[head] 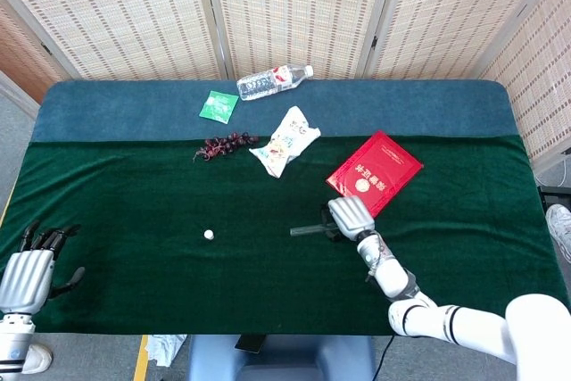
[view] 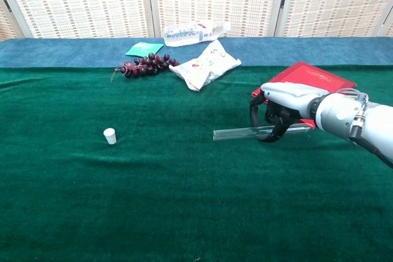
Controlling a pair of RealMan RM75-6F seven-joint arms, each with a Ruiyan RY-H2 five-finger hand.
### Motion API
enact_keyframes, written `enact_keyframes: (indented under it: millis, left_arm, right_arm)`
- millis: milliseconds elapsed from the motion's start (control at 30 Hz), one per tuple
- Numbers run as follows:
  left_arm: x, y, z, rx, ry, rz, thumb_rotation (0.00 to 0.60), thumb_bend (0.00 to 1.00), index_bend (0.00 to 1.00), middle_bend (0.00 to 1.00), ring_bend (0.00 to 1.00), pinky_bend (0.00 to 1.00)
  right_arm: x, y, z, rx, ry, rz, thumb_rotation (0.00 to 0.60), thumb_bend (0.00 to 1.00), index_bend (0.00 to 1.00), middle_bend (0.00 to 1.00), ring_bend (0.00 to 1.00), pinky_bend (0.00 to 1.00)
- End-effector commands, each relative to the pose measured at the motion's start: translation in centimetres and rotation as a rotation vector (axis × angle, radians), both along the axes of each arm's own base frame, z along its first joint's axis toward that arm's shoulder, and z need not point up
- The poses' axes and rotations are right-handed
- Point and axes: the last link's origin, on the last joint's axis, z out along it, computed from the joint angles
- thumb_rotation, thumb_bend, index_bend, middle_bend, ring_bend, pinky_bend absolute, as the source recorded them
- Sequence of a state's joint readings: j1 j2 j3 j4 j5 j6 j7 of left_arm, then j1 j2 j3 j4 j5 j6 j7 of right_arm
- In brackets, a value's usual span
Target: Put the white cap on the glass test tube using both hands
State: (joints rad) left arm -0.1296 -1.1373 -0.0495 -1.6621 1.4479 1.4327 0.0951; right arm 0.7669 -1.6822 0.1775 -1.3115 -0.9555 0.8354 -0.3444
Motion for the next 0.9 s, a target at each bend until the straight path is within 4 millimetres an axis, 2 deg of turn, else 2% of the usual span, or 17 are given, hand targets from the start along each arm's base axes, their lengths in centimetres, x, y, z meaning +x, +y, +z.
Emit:
enact_keyframes:
  millis: [33, 267, 533, 767, 900]
  left_arm:
    - [0.0, 0.1, 0.1, 0.000, 0.001, -0.001, 0.600, 0.35, 0.20, 0.32, 0.23, 0.05]
    - [0.5, 1.0, -0.1, -0.040, 0.006, -0.030, 0.600, 0.35, 0.20, 0.32, 0.23, 0.07]
    - [1.7, 3.1, -1.0, -0.114, 0.024, -0.094, 0.600, 0.35, 0.21, 0.32, 0.23, 0.10]
    - [3.5, 5.5, -2.4, -0.167, 0.043, -0.174, 0.600, 0.35, 0.23, 0.32, 0.26, 0.14]
    - [4.4, 7.6, -4.0, -0.223, 0.066, -0.208, 0.600, 0.35, 0.28, 0.36, 0.32, 0.20]
  right_arm:
    - [0.2, -0.1, 0.1, -0.004, -0.014, -0.004, 0.600, 0.33, 0.57, 0.97, 1.00, 1.00]
    - [0.5, -0.2, 1.4, -0.008, -0.121, -0.050, 0.600, 0.42, 0.63, 0.98, 1.00, 1.00]
    - [-0.1, 0.3, 4.5, -0.046, -0.305, -0.110, 0.600, 0.45, 0.69, 0.99, 1.00, 1.00]
    - [-0.9, 1.3, 7.1, -0.084, -0.409, -0.118, 0.600, 0.45, 0.69, 0.99, 1.00, 1.00]
    - [-1.3, 1.6, 8.5, -0.108, -0.440, -0.116, 0.600, 0.45, 0.69, 0.99, 1.00, 1.00]
